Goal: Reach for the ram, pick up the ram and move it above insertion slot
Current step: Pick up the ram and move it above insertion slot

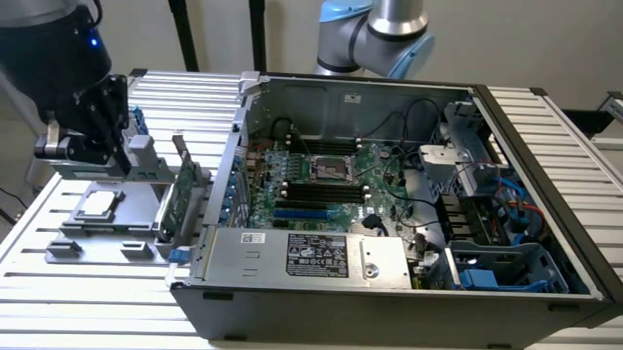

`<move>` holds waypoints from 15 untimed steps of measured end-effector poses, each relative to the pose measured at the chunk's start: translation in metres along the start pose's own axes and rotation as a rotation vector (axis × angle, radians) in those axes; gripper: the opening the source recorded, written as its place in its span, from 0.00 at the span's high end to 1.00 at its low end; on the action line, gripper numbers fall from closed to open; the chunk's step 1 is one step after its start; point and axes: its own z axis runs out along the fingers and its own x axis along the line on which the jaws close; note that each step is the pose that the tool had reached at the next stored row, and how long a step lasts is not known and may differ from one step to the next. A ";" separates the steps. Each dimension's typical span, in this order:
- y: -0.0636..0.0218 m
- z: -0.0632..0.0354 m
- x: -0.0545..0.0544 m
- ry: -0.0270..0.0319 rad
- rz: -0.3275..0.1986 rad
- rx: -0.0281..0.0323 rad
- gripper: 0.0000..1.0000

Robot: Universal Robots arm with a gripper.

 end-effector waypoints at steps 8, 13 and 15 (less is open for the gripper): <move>-0.0282 -0.0227 -0.003 -0.0009 0.000 -0.0001 0.87; -0.0441 -0.0289 -0.004 -0.0082 0.000 0.0000 0.87; -0.0507 -0.0308 -0.004 -0.0126 0.000 -0.0001 0.87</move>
